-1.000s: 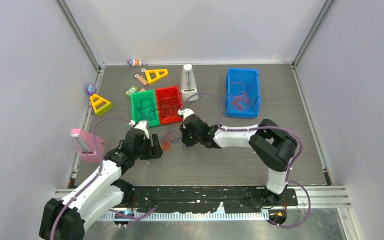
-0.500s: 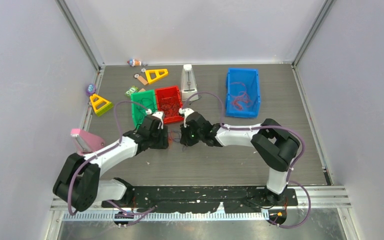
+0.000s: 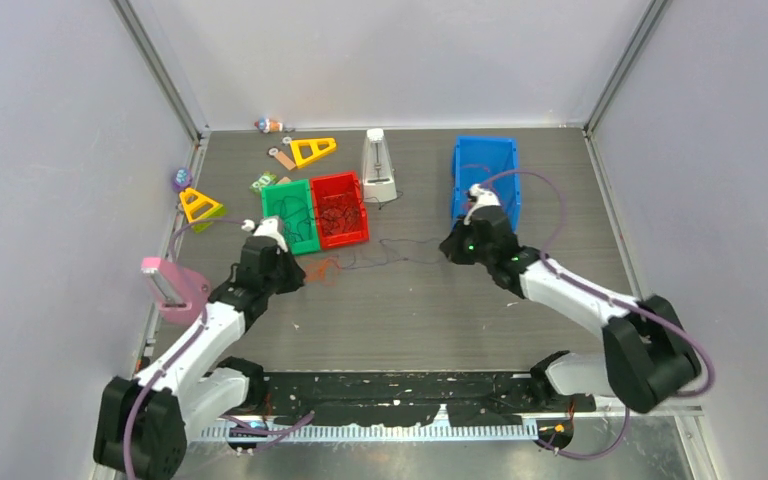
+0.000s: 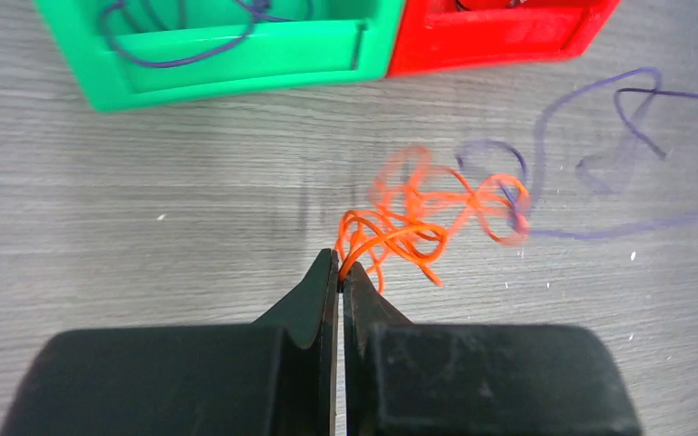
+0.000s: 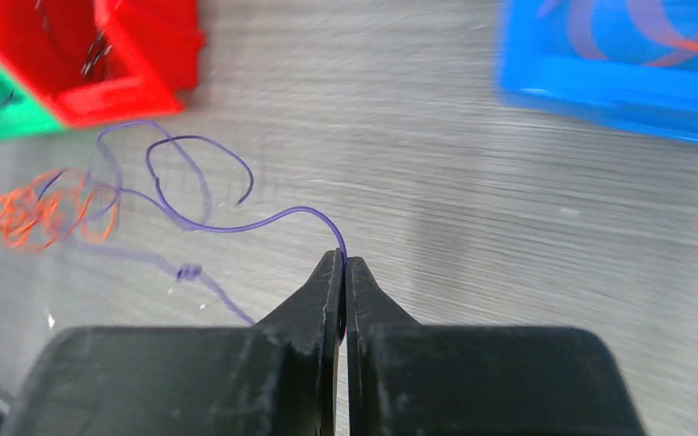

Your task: Untangle the cables

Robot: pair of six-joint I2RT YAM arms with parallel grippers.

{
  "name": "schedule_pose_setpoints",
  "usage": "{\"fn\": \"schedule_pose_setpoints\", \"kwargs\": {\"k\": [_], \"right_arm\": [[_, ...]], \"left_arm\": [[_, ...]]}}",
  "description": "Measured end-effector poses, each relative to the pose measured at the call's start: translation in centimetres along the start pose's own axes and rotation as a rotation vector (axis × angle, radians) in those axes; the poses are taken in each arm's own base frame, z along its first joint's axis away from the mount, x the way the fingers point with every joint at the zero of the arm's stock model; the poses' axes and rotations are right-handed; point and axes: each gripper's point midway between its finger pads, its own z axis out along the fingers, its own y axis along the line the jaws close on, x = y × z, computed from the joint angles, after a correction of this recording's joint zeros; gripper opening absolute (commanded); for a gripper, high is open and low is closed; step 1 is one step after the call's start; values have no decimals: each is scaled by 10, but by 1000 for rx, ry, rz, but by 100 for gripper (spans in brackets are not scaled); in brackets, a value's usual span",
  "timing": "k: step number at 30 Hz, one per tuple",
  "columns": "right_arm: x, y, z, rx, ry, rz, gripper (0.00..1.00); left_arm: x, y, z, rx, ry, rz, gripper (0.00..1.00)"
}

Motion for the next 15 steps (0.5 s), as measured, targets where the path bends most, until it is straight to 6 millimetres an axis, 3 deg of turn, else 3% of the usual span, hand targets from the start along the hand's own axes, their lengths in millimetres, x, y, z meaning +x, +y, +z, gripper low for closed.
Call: {"fn": "schedule_pose_setpoints", "kwargs": {"k": [2,7,12,15], "right_arm": [[-15,-27,-20,75,-68,41,5],[-46,-66,-66,208,-213,94,5],[-75,-87,-116,316,-370,107,5],[-83,-92,-136,354,-419,103,5]], "left_arm": [[-5,8,-7,-2,-38,-52,0],[-19,19,-27,-11,-149,-155,0],[-46,34,-59,-60,-333,-266,0],[-55,42,-73,-87,-409,-308,0]]}}
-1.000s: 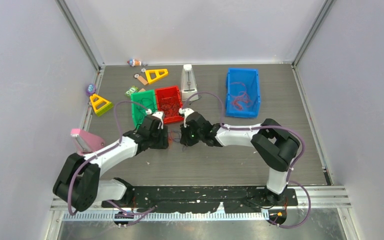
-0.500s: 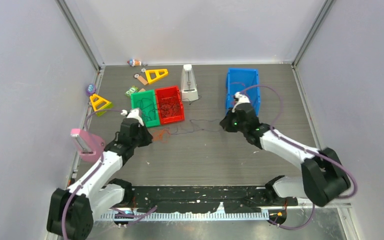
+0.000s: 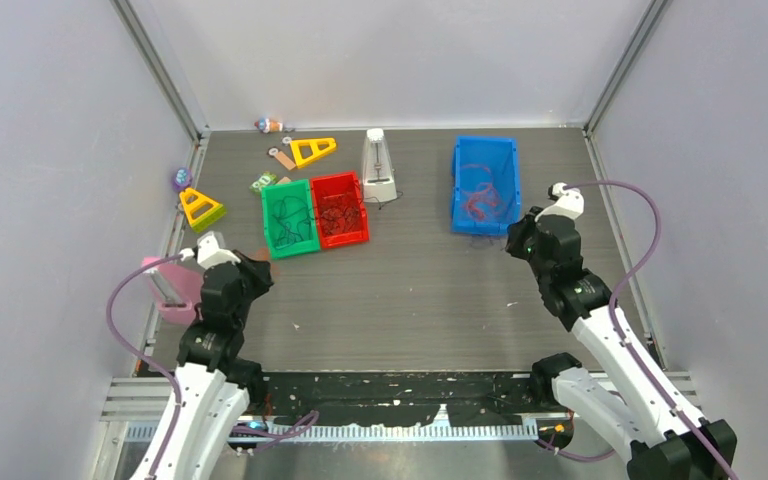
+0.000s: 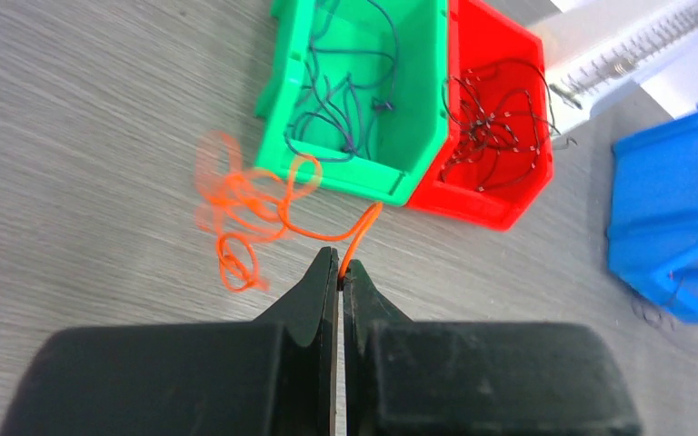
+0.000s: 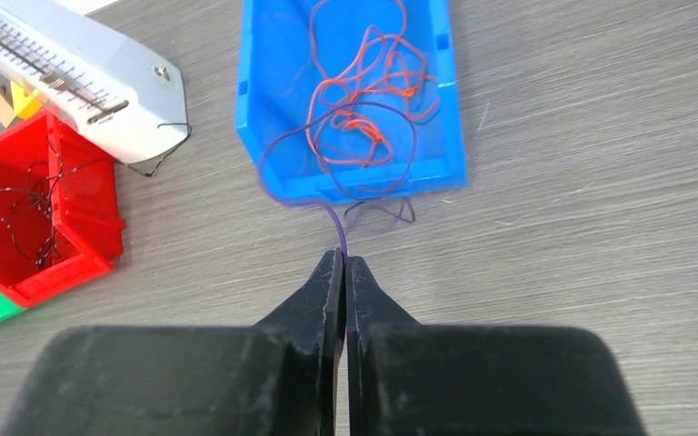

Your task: Untangle the cables

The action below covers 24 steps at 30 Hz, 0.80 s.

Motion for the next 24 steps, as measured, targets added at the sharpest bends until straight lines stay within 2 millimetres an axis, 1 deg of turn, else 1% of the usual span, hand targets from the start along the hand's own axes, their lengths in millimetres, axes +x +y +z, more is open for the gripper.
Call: {"fn": "schedule_pose_setpoints", "kwargs": {"k": [2,5,6,8,14,19,21,24], "right_arm": [[-8,-4,-5,29,-18,-2,5],[-12,-7,-8,41,-25,-6,6],[-11,-6,-9,29,-20,-11,5],[-7,4,-11,-32,8,-22,5],[6,42,-20,-255,87,-38,5],[13,72,-36,-429,145,-63,5],[15,92,-46,-515,165,-90,5],[22,130,-67,-661,195,-146,5]], "left_arm": [[-7,6,-4,-34,-36,-20,0],[-14,20,-10,-103,-68,-27,0],[-17,20,-11,-107,-77,-26,0],[-25,14,-14,-89,-86,-18,0],[-58,-32,-26,50,-76,24,0],[-75,-70,-35,182,-41,51,0],[-78,-89,-38,250,-8,59,0],[-79,-117,-38,337,49,78,0]]}}
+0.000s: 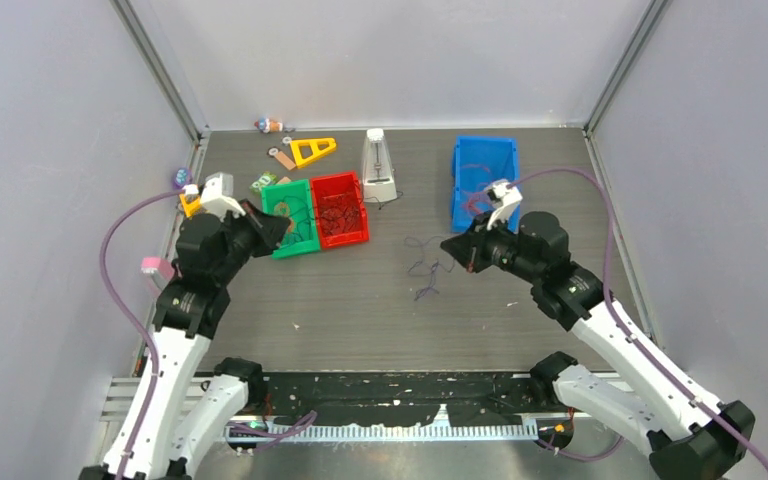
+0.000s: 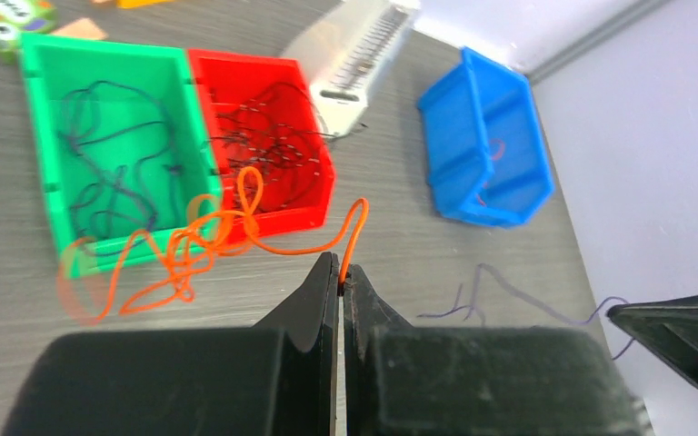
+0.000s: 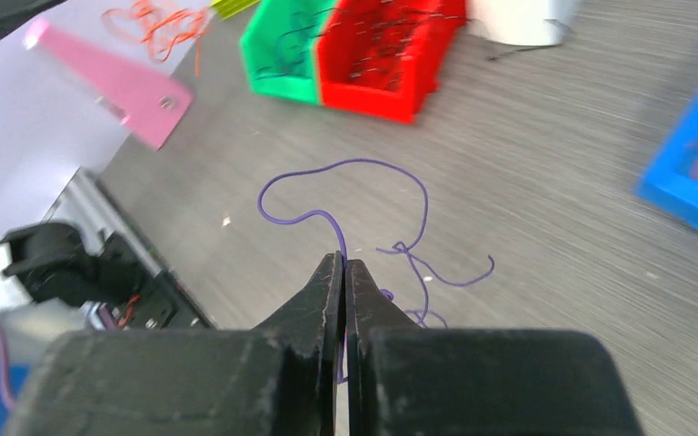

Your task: Untangle the cables

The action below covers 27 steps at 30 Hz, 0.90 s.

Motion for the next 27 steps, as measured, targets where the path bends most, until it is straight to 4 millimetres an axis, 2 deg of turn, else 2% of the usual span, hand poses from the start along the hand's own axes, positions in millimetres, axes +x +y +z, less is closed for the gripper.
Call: {"fn": "schedule_pose_setpoints", "kwargs": {"k": [3,6,8,9,11,14,16,19,23,24,25,26,27], "right_arm": [[5,33,7,-104,35,-41,6],[9,54,17,-163,67,-60,7],[12,67,25,-198,92,-74,41],[13,74,27,-214,102,-81,69],[16,90,32,-253,124,-97,88],[9,104,38,-271,121,-127,93],[0,100,40,-231,94,-136,94],[-12,78,42,-110,52,-127,95],[-22,30,31,78,-12,-76,95],[-21,17,26,123,-27,-57,95],[-19,4,20,167,-39,-40,96],[-18,-7,14,203,-50,-26,96],[-16,-17,9,235,-62,-11,96]], "left_arm": [[1,-21,7,61,48,26,0],[2,-31,12,86,76,40,0],[-3,-39,13,107,79,51,0],[-7,-44,13,119,78,54,0],[-16,-58,14,158,77,64,0],[-25,-84,16,230,91,82,0],[-22,-103,19,283,122,100,0],[-5,-126,26,351,197,130,0],[45,-145,47,393,353,155,0],[59,-147,53,395,393,160,3],[74,-149,60,397,434,166,11],[88,-151,66,397,474,171,28],[99,-152,71,397,506,175,62]]}}
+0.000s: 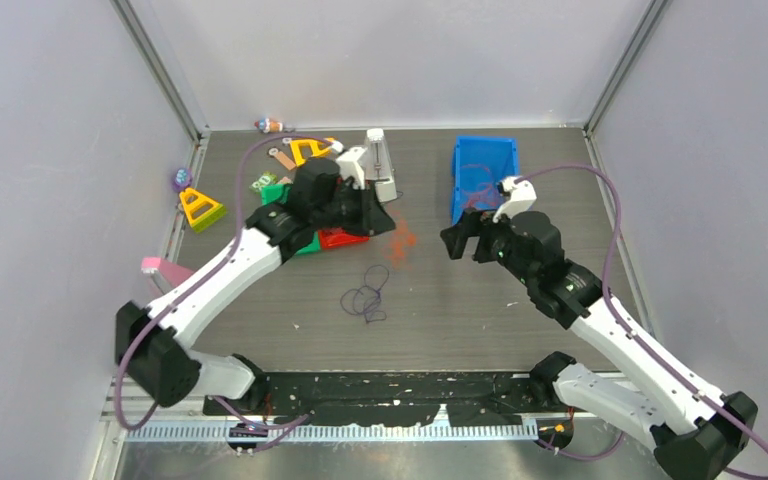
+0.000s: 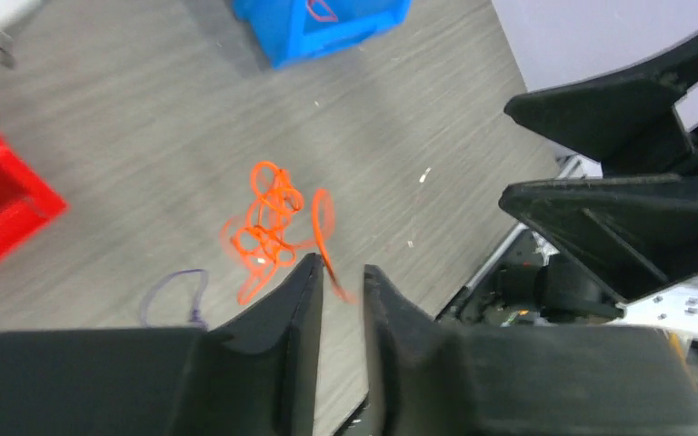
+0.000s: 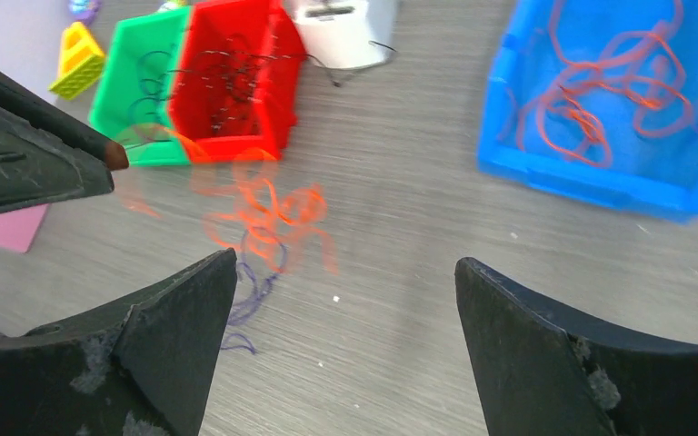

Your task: Untangle the cables

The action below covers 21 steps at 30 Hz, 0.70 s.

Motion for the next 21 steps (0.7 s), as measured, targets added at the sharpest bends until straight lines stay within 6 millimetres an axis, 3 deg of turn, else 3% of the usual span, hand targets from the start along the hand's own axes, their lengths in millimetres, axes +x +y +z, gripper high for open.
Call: {"fn": "schedule_pose_setpoints", "kwargs": {"k": [1,2,3,7,13,16,21], "right_arm": [[3,-11,-3,35,-3,11,96],[6,-18,-5,56,-3,17,97],[10,-24,-7,76,1,21,98],[27,-33,-5,106,49,13,99],[72,-50,18,180,231,-26,95],[103,-59,33,229,350,-60,95],[138,-57,56,268,487,-143,95]], "left_arm": [[8,0,12,4,38,3,82],[13,0,20,5,63,1,94],[18,-1,31,5,94,9,99],[19,1,43,-39,133,44,100],[19,26,22,-193,133,124,100],[43,48,9,-267,165,141,100],[109,88,-8,-353,278,127,99]]}}
